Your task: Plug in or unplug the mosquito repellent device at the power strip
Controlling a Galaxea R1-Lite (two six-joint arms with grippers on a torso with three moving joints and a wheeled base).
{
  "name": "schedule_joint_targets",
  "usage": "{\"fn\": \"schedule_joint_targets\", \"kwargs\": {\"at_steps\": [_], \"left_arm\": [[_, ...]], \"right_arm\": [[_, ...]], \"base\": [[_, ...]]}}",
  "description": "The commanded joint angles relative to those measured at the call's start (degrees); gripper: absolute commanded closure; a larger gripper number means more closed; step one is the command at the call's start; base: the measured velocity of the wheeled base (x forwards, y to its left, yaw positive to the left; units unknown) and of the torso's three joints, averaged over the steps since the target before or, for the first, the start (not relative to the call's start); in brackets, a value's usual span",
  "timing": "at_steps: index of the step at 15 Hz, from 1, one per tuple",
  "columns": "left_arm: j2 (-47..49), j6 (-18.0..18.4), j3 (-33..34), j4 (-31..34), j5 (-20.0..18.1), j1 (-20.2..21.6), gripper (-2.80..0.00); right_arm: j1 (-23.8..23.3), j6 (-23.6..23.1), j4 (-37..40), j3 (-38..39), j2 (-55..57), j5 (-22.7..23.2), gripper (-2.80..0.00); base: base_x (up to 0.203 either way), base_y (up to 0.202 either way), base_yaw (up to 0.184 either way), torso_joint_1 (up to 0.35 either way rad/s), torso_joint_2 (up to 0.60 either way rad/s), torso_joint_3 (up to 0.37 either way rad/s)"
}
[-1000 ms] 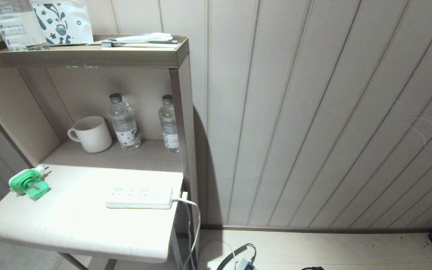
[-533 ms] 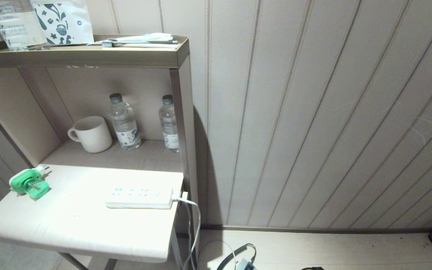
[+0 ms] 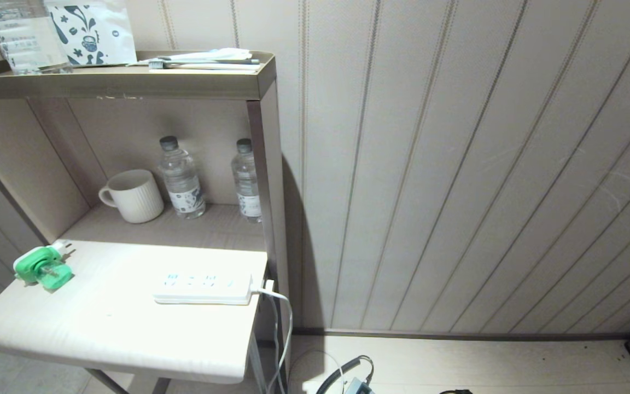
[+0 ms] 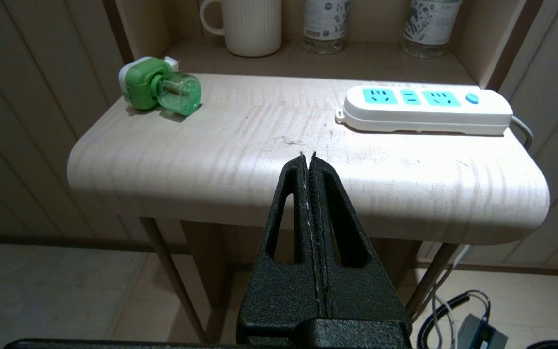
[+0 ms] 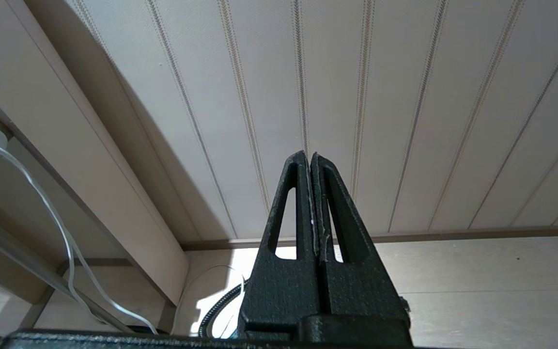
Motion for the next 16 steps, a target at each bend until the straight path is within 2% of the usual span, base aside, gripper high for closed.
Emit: {"fn": "schedule_joint_targets", "kwargs": {"at_steps": [1, 5, 8, 9, 12, 14, 16], "left_arm": [[0.0, -0.5, 0.0, -0.4, -0.1, 0.0, 0.0], [0.0, -1.0, 0.0, -0.5, -0.1, 0.0, 0.0], [0.0, -1.0, 0.0, -0.5, -0.1, 0.0, 0.0], [0.0, -1.0, 0.0, -0.5, -0.1, 0.0, 0.0], [0.0, -1.0, 0.0, -0.5, -0.1, 0.0, 0.0], [0.1, -1.0, 0.0, -0.5, -0.1, 0.0, 0.0], [0.1, -1.0, 0.0, -0.5, -0.1, 0.0, 0.0]], "right_arm": [[0.1, 0.0, 0.0, 0.0, 0.1, 0.0, 0.0], [0.1, 0.2, 0.0, 0.0, 0.2, 0.1, 0.0], [0.0, 4.9, 0.0, 0.0, 0.3, -0.1, 0.0], [0.0, 4.2, -0.1, 0.0, 0.3, -0.3, 0.0], [0.0, -7.5, 0.6, 0.0, 0.3, 0.5, 0.0], [0.0, -12.6, 1.9, 0.0, 0.3, 1.3, 0.0], [0.1, -8.7, 2.1, 0.0, 0.3, 1.0, 0.0]], "base": [[0.0, 0.0, 0.0, 0.0, 0.0, 0.0], [0.0, 0.0, 0.0, 0.0, 0.0, 0.0], [0.0, 0.0, 0.0, 0.0, 0.0, 0.0], [0.0, 0.0, 0.0, 0.0, 0.0, 0.0], [0.0, 0.0, 0.0, 0.0, 0.0, 0.0], [0.0, 0.0, 0.0, 0.0, 0.0, 0.0], [0.0, 0.0, 0.0, 0.0, 0.0, 0.0]]}}
